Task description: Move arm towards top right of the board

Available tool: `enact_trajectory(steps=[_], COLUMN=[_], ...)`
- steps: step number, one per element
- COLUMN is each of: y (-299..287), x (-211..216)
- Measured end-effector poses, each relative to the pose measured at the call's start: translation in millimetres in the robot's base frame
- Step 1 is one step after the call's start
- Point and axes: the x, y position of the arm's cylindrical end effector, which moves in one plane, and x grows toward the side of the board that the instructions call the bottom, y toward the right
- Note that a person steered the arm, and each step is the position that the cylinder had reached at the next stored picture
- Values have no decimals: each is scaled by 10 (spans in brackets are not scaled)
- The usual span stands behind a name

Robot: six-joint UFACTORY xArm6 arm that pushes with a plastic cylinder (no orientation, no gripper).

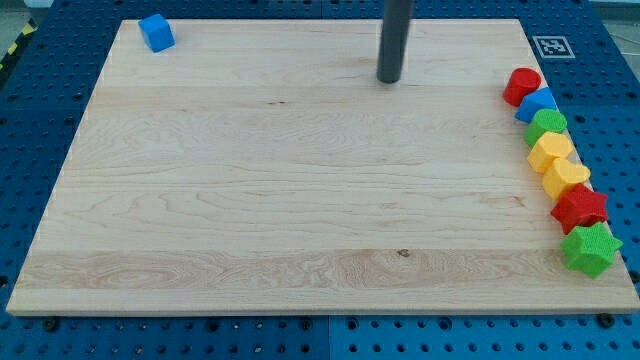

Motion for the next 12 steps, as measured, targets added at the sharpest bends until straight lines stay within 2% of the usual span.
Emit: enact_trajectory(steps=[1,2,7,12], y=[270,448,626,1064], x=[-55,-327,-495,-842])
